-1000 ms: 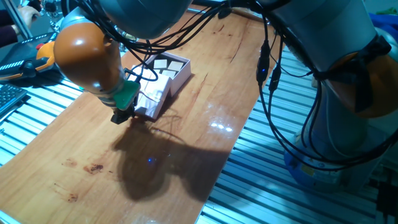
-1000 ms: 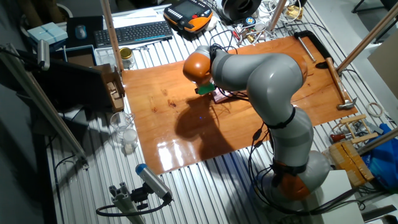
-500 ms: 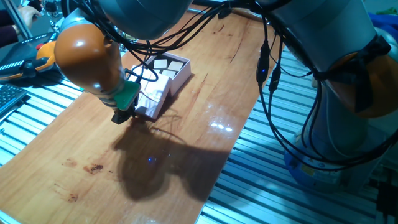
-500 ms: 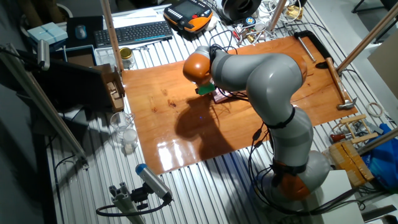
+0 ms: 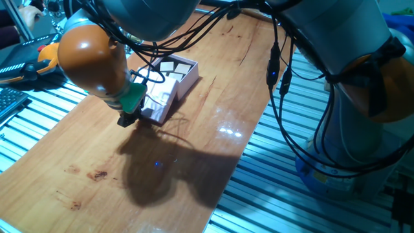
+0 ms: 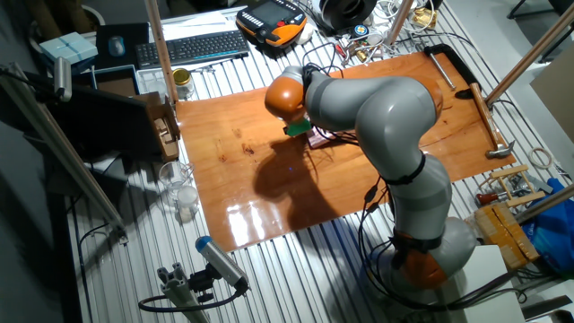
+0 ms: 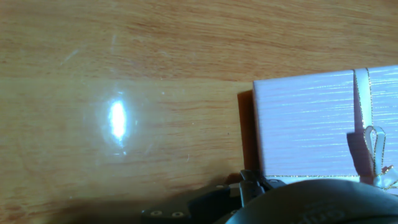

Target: Slide the outer casing onto the gift box

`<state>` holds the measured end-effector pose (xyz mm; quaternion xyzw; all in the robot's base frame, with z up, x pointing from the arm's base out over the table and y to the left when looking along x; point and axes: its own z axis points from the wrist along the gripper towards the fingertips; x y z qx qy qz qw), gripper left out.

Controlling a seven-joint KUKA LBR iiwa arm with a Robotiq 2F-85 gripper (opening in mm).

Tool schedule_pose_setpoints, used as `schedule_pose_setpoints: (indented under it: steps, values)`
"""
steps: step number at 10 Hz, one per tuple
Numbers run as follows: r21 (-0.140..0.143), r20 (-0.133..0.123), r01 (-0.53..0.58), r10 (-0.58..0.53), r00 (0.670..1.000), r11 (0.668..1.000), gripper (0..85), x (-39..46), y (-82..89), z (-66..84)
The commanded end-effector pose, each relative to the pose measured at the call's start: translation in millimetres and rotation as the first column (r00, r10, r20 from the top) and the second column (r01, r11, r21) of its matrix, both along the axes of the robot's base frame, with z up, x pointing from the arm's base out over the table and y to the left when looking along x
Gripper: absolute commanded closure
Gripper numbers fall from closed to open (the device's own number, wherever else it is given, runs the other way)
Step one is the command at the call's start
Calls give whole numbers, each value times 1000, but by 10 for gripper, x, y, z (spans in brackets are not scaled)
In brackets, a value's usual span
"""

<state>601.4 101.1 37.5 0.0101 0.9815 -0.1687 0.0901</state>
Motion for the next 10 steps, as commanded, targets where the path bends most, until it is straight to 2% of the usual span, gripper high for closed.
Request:
schedule_pose_setpoints:
  steps: [1,10]
  values:
    - [0,1,-4,4,1000,1000,850,11,-14,16]
    - [-13,-8,-21,21,1000,1000,850,73,-146,74]
